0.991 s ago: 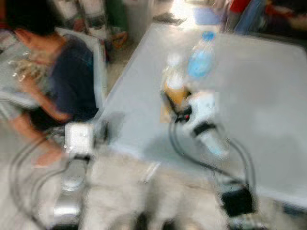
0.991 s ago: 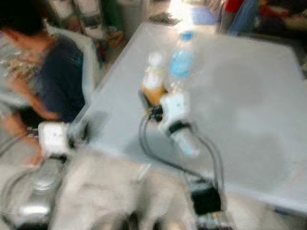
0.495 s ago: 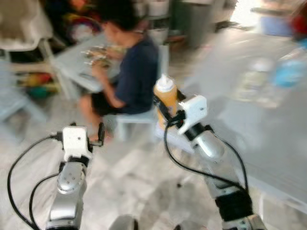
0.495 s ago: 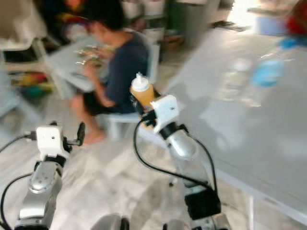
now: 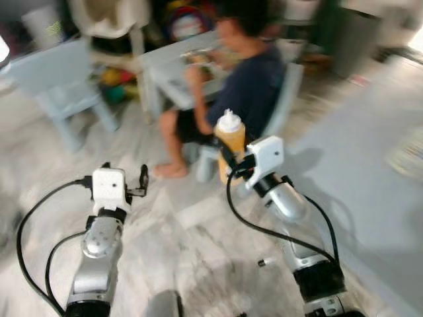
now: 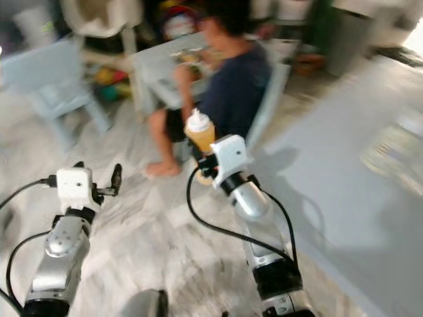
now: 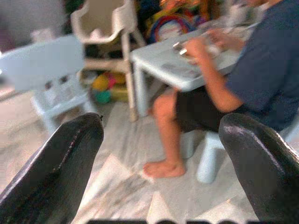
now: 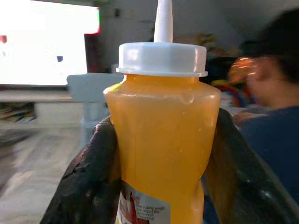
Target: Restocking fridge
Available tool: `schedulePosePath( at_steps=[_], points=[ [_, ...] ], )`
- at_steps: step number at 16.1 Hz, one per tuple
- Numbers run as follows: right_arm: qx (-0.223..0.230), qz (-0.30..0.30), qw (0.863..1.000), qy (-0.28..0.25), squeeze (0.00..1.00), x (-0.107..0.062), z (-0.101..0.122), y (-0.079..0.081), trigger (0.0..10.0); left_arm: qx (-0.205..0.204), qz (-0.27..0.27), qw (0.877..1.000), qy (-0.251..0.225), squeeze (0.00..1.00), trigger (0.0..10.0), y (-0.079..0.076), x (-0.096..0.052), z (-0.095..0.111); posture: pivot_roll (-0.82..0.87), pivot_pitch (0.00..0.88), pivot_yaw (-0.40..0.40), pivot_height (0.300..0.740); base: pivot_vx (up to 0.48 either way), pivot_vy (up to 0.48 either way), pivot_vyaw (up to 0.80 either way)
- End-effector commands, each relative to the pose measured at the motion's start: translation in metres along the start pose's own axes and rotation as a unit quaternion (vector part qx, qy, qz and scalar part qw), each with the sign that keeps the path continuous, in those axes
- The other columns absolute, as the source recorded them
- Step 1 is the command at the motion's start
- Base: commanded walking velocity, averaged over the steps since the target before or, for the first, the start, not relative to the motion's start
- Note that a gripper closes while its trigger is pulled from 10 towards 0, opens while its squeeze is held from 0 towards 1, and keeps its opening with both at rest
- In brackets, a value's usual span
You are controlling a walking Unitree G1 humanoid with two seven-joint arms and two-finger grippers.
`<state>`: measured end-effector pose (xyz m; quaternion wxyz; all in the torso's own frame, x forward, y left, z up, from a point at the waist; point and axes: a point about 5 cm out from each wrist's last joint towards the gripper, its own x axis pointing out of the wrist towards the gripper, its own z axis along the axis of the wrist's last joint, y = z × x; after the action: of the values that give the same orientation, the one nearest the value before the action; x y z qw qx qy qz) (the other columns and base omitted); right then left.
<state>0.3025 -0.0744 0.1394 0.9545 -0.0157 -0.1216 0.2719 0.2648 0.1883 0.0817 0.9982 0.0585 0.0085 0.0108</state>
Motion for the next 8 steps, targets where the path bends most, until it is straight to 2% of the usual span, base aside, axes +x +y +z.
schedulePosePath(
  at_steps=[1, 6, 8],
  points=[
    [-0.004, 0.009, 1.000, -0.012, 0.00, 0.003, 0.004, 0.004, 10.0, 0.002, -0.001, 1.000, -0.003, 0.00, 10.0, -0.001, 0.000, 0.000, 0.01, 0.065, 0.001, 0.740, 0.000, 0.000, 0.77],
    [-0.020, 0.009, 1.000, -0.009, 0.00, 0.006, 0.001, 0.003, 10.0, 0.005, -0.001, 1.000, -0.008, 0.00, 10.0, 0.003, 0.004, 0.003, 0.02, 0.087, 0.010, 0.740, 0.000, 0.000, 0.77],
    [-0.028, 0.010, 0.999, -0.011, 0.00, 0.006, 0.003, 0.003, 10.0, 0.015, 0.005, 1.000, -0.015, 0.00, 10.0, 0.012, 0.005, 0.008, 0.03, 0.103, 0.017, 0.740, 0.000, 0.000, 0.77]
  ],
)
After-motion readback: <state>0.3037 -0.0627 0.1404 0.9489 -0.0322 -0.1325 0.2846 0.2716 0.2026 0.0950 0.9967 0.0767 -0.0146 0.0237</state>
